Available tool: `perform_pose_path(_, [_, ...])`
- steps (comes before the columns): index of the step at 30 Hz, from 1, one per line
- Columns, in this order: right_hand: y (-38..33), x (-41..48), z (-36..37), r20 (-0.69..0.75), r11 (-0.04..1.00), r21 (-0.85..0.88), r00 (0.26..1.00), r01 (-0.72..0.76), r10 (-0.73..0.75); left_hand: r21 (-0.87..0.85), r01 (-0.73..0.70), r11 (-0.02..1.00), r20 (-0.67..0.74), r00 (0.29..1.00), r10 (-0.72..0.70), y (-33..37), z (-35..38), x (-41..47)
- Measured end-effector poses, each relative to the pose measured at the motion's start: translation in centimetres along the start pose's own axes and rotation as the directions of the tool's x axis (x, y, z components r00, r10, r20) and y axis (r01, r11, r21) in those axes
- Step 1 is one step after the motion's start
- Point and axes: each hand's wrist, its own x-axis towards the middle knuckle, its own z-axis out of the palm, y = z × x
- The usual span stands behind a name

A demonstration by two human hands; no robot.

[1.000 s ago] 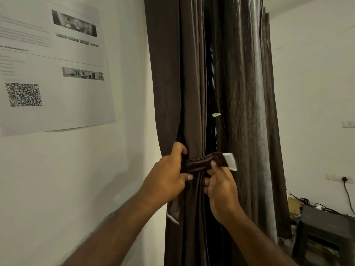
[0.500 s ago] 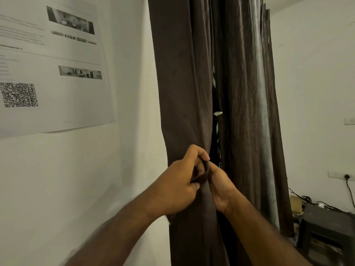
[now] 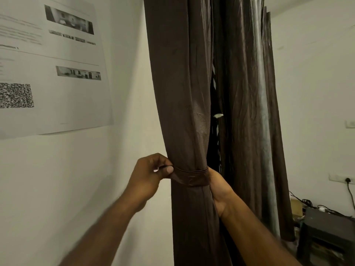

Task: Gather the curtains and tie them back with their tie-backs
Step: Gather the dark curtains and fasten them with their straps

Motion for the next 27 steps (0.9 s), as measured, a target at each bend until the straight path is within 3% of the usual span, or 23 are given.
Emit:
perform_pose_path(3, [0.3,0.1,-0.1,-0.071,0.997,-0.080,0.997,0.006,-0.011,-0.019,0.035,0.999,-0.030,0.999,-0.035,-0.7,2.0,0.2])
perform_pose_path(7, [0.2,-0.5,0.2,-0.138,0.973,-0.231,0.990,-0.005,-0.028,0.194,-0.061,0.979,-0.014,0.998,0.065,-0.8,2.6,1.1])
perform_pose_path(10, [-0.2,-0.7,-0.1,-0.170,0.960,-0.280,0.984,0.002,-0.051,0.241,-0.110,0.964,0.006,0.994,0.112,-0.2,2.5,1.6])
perform_pose_path(16, [0.8,-1.8,0.0,-0.250,0.981,-0.185,0.963,0.054,-0.100,0.051,-0.018,0.999,-0.073,0.997,0.022,-0.1,2.7,2.0])
perform_pose_path(19, [1.5,-1.9,1.2,-0.249,0.986,-0.138,0.961,0.091,-0.123,0.126,0.034,0.991,-0.029,0.999,-0.030,1.1,4.6,2.3])
perform_pose_path(27, [2.3,-1.7,2.0,-0.298,0.974,-0.115,0.928,0.196,-0.222,-0.077,0.236,0.969,0.152,0.963,-0.223,1.8,4.2,2.3])
